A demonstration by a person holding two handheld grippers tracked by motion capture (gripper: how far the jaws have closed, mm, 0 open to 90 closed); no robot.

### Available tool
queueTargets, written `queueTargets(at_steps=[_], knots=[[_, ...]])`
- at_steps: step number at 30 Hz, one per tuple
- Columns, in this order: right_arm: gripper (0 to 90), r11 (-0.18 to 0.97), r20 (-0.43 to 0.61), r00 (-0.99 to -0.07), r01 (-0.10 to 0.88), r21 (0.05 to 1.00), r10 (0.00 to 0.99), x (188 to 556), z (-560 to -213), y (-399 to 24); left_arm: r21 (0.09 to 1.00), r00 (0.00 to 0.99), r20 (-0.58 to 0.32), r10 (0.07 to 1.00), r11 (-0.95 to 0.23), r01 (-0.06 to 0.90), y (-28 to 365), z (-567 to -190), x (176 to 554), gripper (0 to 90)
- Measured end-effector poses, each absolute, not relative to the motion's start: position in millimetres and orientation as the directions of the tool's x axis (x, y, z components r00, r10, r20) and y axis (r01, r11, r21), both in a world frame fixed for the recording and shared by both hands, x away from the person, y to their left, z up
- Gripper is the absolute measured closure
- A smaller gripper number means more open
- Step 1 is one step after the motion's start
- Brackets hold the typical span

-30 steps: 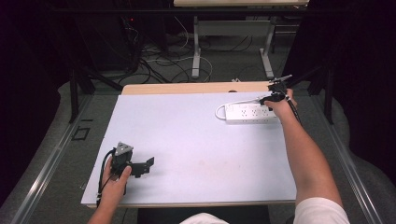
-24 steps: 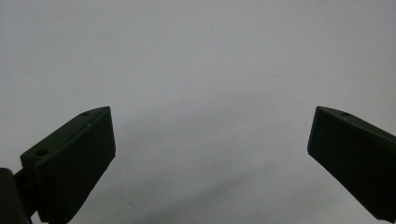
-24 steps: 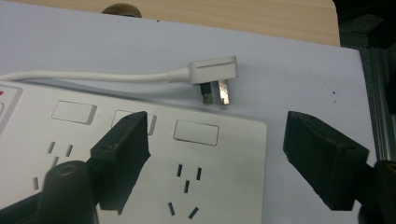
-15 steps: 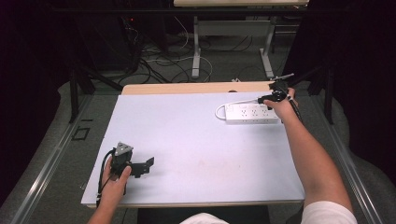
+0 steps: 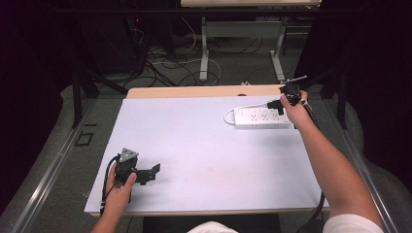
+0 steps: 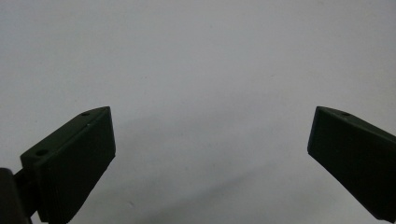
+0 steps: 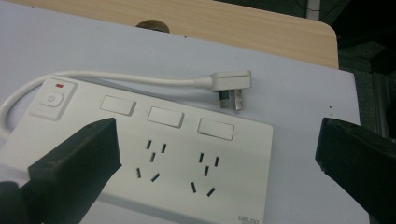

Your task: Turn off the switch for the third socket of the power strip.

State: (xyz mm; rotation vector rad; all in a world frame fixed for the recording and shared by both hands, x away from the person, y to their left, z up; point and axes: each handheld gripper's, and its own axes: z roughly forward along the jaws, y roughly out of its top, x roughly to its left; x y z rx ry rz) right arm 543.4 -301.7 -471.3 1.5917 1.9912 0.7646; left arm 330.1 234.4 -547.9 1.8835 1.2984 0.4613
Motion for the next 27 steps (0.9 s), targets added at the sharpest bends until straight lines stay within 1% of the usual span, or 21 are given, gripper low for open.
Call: queueTargets(at_steps=[4, 8, 18, 22, 27], knots=[[0.0, 0.207, -0.043, -0.244, 0.704, 0.679, 0.969, 535.9, -466.0, -297.0, 0.771, 0.411, -0.133, 0.902, -0.166, 0.615, 234.8, -547.9, 329.9, 0.7], [0.0, 0.221, -0.047, -0.265, 0.681, 0.698, 0.963, 527.3, -459.9, -291.7, 0.766, 0.411, -0.137, 0.902, -0.166, 0.621, 235.1, -547.5, 329.7, 0.7], [0.0, 0.281, -0.053, -0.349, 0.645, 0.710, 0.936, 503.1, -451.2, -276.4, 0.773, 0.411, -0.128, 0.903, -0.169, 0.611, 234.6, -547.8, 329.7, 0.7], [0.0, 0.326, -0.079, -0.392, 0.617, 0.716, 0.917, 492.9, -448.7, -271.3, 0.773, 0.412, -0.127, 0.902, -0.170, 0.611, 234.7, -547.6, 329.6, 0.7], [0.0, 0.335, -0.073, -0.419, 0.596, 0.730, 0.905, 478.7, -446.2, -264.2, 0.773, 0.412, -0.126, 0.903, -0.171, 0.611, 234.7, -547.5, 329.4, 0.7]])
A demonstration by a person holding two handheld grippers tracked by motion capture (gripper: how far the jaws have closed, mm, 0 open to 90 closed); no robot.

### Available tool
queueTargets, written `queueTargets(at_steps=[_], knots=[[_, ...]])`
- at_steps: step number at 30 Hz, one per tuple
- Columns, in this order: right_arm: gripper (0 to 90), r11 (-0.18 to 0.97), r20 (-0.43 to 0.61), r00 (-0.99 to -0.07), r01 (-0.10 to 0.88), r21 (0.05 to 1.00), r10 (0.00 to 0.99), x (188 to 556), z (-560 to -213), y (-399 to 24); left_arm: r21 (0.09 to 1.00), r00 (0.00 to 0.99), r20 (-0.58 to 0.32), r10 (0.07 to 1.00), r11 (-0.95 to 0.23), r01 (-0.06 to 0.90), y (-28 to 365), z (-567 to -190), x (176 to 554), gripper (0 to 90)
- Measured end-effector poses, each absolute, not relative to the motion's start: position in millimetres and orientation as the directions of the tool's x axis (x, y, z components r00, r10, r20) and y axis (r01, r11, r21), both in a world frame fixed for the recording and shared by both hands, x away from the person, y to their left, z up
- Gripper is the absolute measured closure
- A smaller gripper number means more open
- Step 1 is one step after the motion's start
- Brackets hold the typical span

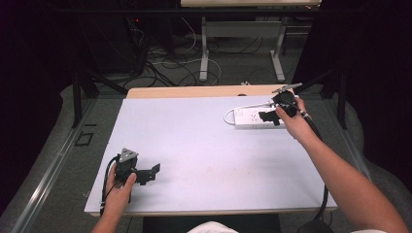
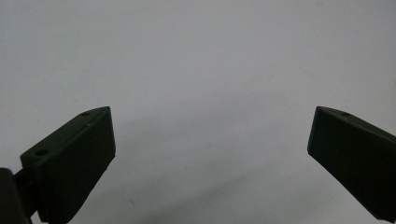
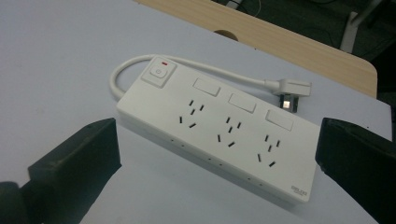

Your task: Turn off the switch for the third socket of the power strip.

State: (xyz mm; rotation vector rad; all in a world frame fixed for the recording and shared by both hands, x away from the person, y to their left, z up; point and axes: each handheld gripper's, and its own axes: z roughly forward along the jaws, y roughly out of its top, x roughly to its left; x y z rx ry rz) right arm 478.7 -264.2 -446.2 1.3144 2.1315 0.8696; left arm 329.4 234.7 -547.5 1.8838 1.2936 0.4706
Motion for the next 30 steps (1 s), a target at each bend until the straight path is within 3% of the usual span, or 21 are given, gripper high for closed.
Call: queueTargets(at_steps=[30], knots=[[0.0, 0.330, -0.047, -0.524, 0.463, 0.822, 0.851, 387.8, -450.1, -253.1, 0.773, 0.413, -0.123, 0.902, -0.174, 0.610, 233.6, -547.1, 328.5, 0.7]])
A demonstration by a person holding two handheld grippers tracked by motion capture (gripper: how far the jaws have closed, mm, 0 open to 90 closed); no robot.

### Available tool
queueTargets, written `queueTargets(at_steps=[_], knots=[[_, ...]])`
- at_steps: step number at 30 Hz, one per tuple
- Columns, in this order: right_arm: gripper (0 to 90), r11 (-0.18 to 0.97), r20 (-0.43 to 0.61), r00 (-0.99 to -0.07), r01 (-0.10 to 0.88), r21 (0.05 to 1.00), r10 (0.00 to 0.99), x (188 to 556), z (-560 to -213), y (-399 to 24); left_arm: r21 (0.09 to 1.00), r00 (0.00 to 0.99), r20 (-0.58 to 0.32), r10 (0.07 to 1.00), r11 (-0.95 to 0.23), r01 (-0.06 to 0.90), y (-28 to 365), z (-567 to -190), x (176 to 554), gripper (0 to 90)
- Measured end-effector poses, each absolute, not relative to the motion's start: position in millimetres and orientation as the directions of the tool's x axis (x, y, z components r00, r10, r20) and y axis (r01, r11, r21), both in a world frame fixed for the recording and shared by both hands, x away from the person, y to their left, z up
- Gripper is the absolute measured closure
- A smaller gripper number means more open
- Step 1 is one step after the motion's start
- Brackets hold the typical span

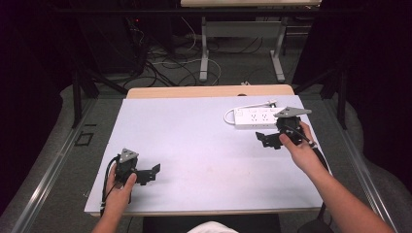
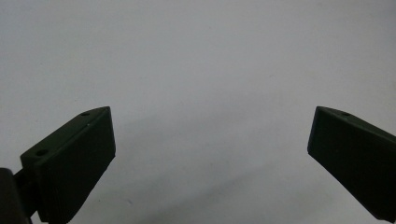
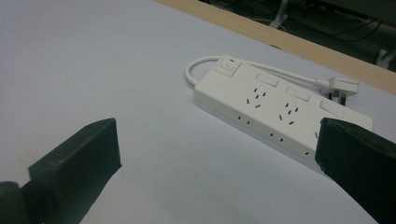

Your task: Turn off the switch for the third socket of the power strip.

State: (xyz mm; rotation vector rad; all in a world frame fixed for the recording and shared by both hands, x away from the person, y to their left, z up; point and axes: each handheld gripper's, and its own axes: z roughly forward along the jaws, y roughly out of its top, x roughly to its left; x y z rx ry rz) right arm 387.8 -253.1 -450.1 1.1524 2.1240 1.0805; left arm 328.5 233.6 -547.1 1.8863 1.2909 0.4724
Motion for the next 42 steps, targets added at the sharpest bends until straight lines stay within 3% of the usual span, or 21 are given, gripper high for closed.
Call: queueTargets(at_steps=[21, 42], knots=[[0.0, 0.329, -0.073, -0.532, 0.403, 0.854, 0.843, 342.7, -479.7, -243.8, 0.765, 0.413, -0.130, 0.901, -0.174, 0.620, 234.5, -546.2, 328.0, 0.7], [0.0, 0.360, -0.108, -0.533, 0.396, 0.845, 0.839, 332.5, -518.4, -237.4, 0.764, 0.423, -0.123, 0.898, -0.186, 0.618, 234.0, -546.2, 328.3, 0.7]])
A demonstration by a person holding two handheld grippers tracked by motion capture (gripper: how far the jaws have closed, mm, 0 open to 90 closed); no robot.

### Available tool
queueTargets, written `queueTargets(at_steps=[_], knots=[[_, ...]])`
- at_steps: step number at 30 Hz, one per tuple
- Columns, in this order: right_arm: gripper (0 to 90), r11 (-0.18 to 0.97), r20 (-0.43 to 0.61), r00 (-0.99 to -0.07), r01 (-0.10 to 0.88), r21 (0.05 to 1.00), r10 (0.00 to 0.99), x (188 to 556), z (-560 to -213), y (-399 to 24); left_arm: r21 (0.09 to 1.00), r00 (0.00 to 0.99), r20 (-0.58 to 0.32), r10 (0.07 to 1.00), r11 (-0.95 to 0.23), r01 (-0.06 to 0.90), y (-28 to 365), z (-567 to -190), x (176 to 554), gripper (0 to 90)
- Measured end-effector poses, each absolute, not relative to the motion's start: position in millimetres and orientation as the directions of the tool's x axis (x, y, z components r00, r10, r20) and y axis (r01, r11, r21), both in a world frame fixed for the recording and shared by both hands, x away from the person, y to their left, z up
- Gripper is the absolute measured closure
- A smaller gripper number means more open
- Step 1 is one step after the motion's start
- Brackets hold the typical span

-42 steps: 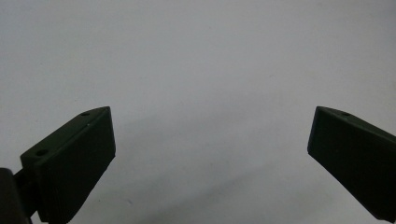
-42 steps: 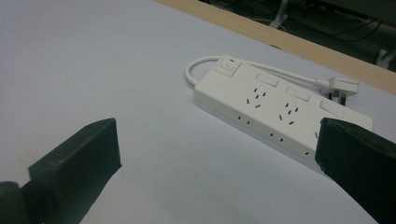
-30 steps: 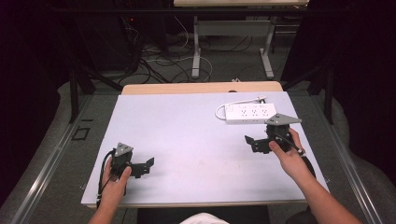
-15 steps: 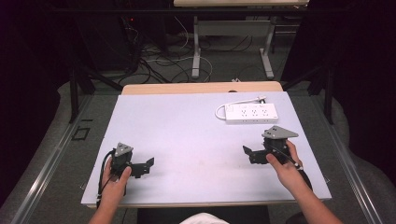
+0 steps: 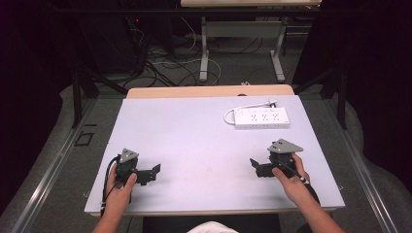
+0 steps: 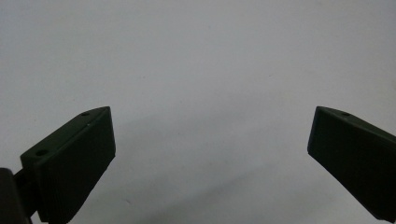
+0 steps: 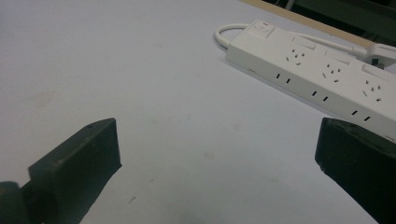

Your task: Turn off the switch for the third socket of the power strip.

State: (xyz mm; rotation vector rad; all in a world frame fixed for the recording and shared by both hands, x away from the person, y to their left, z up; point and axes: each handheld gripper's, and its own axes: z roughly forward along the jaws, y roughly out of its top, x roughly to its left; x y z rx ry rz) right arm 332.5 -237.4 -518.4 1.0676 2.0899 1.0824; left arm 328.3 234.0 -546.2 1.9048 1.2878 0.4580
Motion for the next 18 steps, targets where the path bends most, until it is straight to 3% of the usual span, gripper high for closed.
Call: queueTargets(at_steps=[18], knots=[[0.0, 0.357, -0.118, -0.518, 0.390, 0.849, 0.847, 333.2, -534.6, -243.8, 0.762, 0.423, -0.121, 0.898, -0.189, 0.620, 233.6, -546.2, 328.3, 0.7]])
